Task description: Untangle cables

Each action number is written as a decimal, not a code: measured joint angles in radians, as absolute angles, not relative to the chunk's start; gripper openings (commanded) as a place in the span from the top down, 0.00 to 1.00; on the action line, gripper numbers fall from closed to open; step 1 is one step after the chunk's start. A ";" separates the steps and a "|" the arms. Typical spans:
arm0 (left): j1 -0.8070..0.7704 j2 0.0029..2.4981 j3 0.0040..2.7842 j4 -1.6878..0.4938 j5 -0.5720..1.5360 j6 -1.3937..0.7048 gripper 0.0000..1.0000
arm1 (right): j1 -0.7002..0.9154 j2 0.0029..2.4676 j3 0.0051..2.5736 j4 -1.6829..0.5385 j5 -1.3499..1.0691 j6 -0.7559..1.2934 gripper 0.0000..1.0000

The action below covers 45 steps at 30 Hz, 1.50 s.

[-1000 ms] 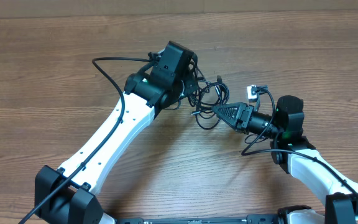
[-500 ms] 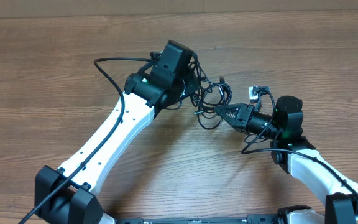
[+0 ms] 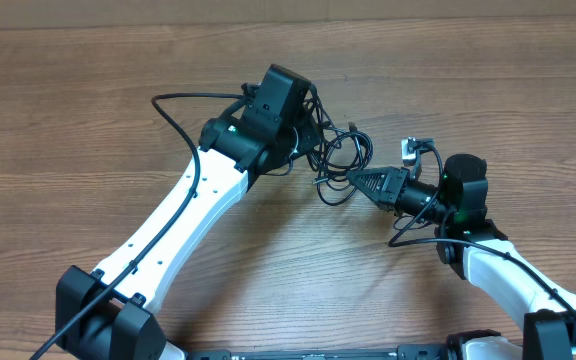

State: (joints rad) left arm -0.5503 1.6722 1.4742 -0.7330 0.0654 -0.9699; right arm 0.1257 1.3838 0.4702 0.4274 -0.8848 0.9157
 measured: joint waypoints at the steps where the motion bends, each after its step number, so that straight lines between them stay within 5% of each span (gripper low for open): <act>1: -0.550 1.672 1.474 -0.733 0.062 -0.971 0.96 | 0.126 1.384 0.470 0.429 -0.888 0.914 0.96; 20: -0.557 1.672 1.474 -0.740 0.024 -1.045 0.95 | 0.120 1.384 0.470 0.919 -1.254 0.765 0.96; 45: -0.502 1.672 1.474 -0.788 -0.065 -1.276 0.95 | 0.120 1.384 0.470 0.863 -1.444 0.710 0.96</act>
State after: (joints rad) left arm -0.5018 1.6722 1.4742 -0.7879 -0.0654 -1.2758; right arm 0.1204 1.3838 0.4702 0.8635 -1.4441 0.7101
